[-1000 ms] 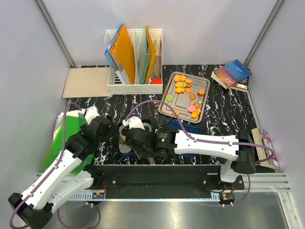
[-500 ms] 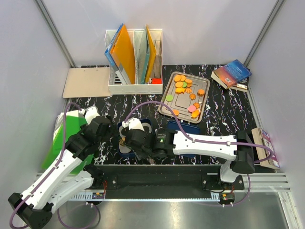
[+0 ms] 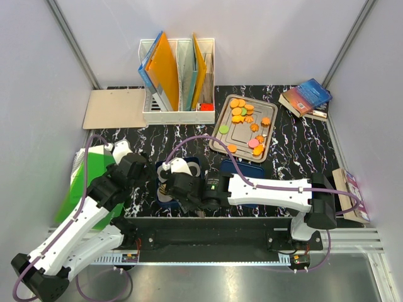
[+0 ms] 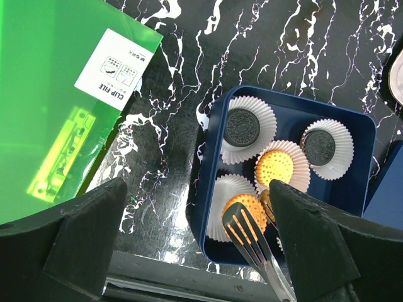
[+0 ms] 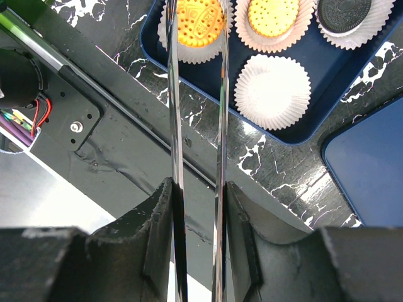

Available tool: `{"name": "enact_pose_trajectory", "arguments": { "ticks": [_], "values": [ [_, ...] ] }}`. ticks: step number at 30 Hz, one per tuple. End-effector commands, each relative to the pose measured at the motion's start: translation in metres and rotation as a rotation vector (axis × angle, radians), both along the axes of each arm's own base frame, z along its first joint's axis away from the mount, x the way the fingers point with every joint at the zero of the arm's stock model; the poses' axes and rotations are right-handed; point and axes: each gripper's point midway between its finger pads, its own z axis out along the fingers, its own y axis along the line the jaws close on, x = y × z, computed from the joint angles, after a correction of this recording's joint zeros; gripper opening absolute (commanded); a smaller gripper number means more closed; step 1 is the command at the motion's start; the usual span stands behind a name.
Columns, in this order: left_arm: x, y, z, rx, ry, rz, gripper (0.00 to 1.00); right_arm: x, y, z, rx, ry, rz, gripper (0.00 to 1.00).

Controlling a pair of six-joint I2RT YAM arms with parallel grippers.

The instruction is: Pack the cookies

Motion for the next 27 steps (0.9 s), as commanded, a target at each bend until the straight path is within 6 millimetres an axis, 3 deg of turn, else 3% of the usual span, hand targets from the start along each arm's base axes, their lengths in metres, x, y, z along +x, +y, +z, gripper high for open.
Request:
{"name": "enact_pose_trajectory", "arguments": {
  "ticks": [1, 8, 13, 17, 23, 26, 27],
  "values": [
    [0.003, 0.003, 0.002, 0.005, -0.017, 0.023, 0.99, -0.003, 0.006, 0.014, 0.052, -0.008, 0.002, 0.39],
    [0.003, 0.004, 0.001, 0.008, -0.015, 0.024, 0.99, -0.001, 0.009, 0.017, 0.056, -0.019, 0.000, 0.55],
    [0.003, 0.004, 0.001, 0.009, -0.015, 0.023, 0.99, 0.001, 0.011, 0.020, 0.061, -0.030, -0.002, 0.57],
    [0.003, 0.004, 0.002, 0.005, -0.020, 0.023, 0.99, 0.010, 0.003, 0.034, 0.061, -0.078, -0.033, 0.57],
    [0.003, 0.004, 0.003, 0.006, -0.024, 0.025, 0.99, 0.034, -0.041, 0.073, 0.056, -0.212, -0.148, 0.57],
    [0.003, 0.004, 0.003, 0.004, -0.021, 0.025, 0.99, 0.056, -0.081, 0.076, -0.013, -0.253, -0.248, 0.57],
    [0.003, 0.003, 0.002, 0.006, -0.018, 0.021, 0.99, 0.073, -0.106, 0.074, -0.038, -0.249, -0.318, 0.57]
  ]
}}
